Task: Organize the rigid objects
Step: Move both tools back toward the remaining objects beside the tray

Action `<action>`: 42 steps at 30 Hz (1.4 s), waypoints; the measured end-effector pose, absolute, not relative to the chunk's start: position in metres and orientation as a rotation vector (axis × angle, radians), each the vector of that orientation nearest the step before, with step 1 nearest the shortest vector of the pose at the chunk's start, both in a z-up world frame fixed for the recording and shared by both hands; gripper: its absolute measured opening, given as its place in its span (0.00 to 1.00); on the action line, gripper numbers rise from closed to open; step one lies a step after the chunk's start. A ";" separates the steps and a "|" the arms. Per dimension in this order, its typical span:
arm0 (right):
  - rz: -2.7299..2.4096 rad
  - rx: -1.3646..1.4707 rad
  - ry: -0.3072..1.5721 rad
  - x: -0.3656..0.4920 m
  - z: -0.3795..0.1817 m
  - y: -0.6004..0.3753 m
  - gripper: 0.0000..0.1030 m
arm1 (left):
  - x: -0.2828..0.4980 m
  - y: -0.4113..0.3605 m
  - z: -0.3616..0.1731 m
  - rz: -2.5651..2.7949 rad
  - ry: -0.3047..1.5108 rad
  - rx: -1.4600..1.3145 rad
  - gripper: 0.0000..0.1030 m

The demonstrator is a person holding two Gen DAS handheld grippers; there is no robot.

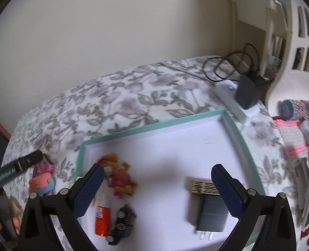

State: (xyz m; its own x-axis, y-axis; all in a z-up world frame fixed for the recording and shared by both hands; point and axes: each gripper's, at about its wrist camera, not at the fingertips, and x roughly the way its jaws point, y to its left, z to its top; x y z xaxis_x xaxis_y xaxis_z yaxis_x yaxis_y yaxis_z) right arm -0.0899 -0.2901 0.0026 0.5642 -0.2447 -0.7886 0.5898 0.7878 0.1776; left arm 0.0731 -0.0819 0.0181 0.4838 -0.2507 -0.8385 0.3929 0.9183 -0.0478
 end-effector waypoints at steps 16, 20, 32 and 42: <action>-0.296 0.395 0.948 -0.038 -0.001 -0.206 1.00 | 0.104 0.005 0.039 -0.235 0.938 0.061 0.91; -0.267 0.358 0.963 -0.026 -0.001 -0.186 1.00 | 0.108 0.022 0.044 -0.199 0.920 0.060 0.91; -0.149 0.342 0.989 0.005 -0.010 -0.137 1.00 | 0.121 0.054 0.026 -0.148 0.999 0.042 0.91; -0.096 0.290 1.020 0.026 -0.024 -0.106 1.00 | 0.126 0.066 -0.017 -0.104 1.149 -0.034 0.91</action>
State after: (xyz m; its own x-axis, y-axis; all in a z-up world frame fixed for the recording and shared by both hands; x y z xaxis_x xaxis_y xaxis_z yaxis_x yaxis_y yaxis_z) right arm 0.0263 -0.1056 -0.0236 0.5226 0.0561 -0.8508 0.2131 0.9576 0.1940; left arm 0.1257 0.0656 -0.0172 0.4051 -0.1000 -0.9088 0.0646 0.9946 -0.0806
